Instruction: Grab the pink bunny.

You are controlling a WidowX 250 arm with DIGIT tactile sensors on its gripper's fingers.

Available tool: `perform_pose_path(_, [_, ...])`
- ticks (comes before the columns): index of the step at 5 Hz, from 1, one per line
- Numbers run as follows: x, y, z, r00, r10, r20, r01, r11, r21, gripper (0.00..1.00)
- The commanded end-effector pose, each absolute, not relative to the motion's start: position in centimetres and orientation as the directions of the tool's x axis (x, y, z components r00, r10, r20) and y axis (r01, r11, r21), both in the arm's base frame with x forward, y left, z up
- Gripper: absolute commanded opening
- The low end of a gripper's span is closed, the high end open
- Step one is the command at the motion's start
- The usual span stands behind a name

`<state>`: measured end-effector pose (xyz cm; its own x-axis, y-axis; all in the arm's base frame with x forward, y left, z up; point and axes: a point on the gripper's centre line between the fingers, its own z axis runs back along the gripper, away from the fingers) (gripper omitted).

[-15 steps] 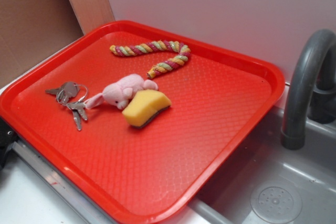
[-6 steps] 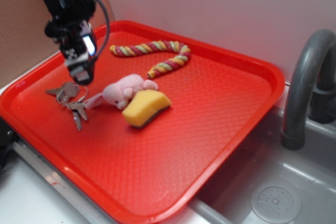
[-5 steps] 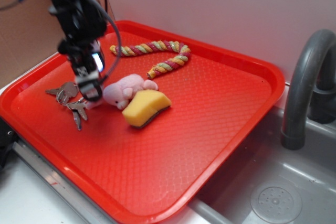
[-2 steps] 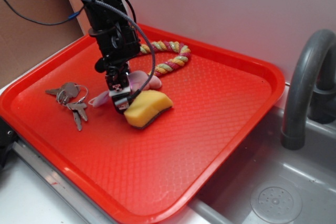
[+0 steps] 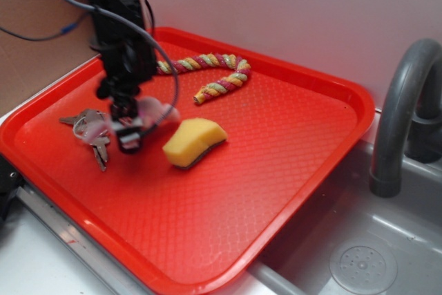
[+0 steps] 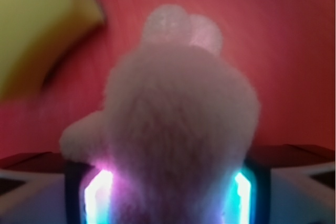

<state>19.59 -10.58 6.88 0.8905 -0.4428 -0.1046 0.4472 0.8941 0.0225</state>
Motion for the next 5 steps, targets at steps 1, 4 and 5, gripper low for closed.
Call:
perform_pose_path(1, [17.3, -8.8, 18.0, 0.993, -0.114, 0.002, 0.114, 0.993, 0.026, 0.00])
perform_pose_path(4, [16.0, -6.5, 28.1, 0.963, 0.242, 0.118, -0.236, 0.970, -0.063, 0.00])
perform_pose_path(5, [16.5, -6.6, 27.3, 0.958, 0.277, 0.079, -0.271, 0.959, -0.083, 0.00])
